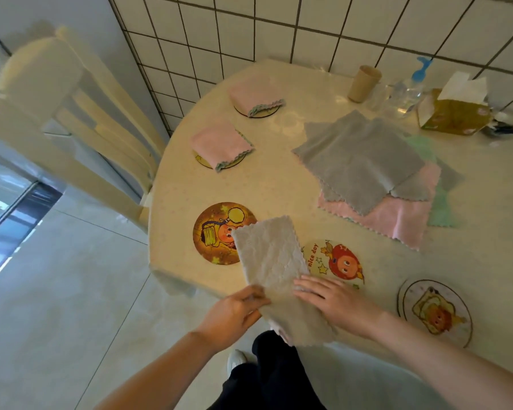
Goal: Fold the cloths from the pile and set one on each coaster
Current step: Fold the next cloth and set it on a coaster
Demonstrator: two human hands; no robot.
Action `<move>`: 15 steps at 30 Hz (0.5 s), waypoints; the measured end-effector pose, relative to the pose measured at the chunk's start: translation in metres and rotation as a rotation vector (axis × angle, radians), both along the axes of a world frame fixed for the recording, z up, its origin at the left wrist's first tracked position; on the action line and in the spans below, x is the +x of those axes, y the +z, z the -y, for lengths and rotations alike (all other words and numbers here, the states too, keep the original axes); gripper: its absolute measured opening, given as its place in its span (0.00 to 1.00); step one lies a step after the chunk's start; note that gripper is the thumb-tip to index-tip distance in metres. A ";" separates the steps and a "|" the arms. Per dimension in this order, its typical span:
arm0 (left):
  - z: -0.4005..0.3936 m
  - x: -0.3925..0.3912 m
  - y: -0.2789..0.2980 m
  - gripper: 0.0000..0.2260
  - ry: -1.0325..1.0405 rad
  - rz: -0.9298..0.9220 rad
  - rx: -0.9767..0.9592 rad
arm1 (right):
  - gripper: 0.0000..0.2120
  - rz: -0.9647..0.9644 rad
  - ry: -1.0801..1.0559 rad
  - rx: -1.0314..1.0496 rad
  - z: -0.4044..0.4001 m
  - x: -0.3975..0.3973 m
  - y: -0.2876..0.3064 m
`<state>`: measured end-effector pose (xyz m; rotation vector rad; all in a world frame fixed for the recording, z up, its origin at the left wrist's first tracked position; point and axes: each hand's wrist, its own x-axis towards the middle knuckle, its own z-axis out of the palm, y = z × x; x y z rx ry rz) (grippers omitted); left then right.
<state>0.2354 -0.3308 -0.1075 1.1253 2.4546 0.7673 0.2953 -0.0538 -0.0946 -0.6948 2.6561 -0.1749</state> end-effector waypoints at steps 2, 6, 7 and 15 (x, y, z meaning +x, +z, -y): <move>-0.006 -0.006 0.007 0.14 0.168 0.286 0.036 | 0.33 -0.002 0.009 -0.049 -0.002 -0.004 0.004; -0.020 -0.029 0.015 0.13 0.559 0.704 0.163 | 0.27 0.348 -0.513 -0.491 0.006 -0.025 0.023; -0.024 -0.035 0.017 0.13 0.648 0.791 0.214 | 0.23 0.366 -0.705 -0.694 0.009 -0.032 0.025; -0.043 -0.061 0.026 0.10 0.937 0.946 0.250 | 0.09 0.335 -1.026 -0.626 0.030 -0.092 0.022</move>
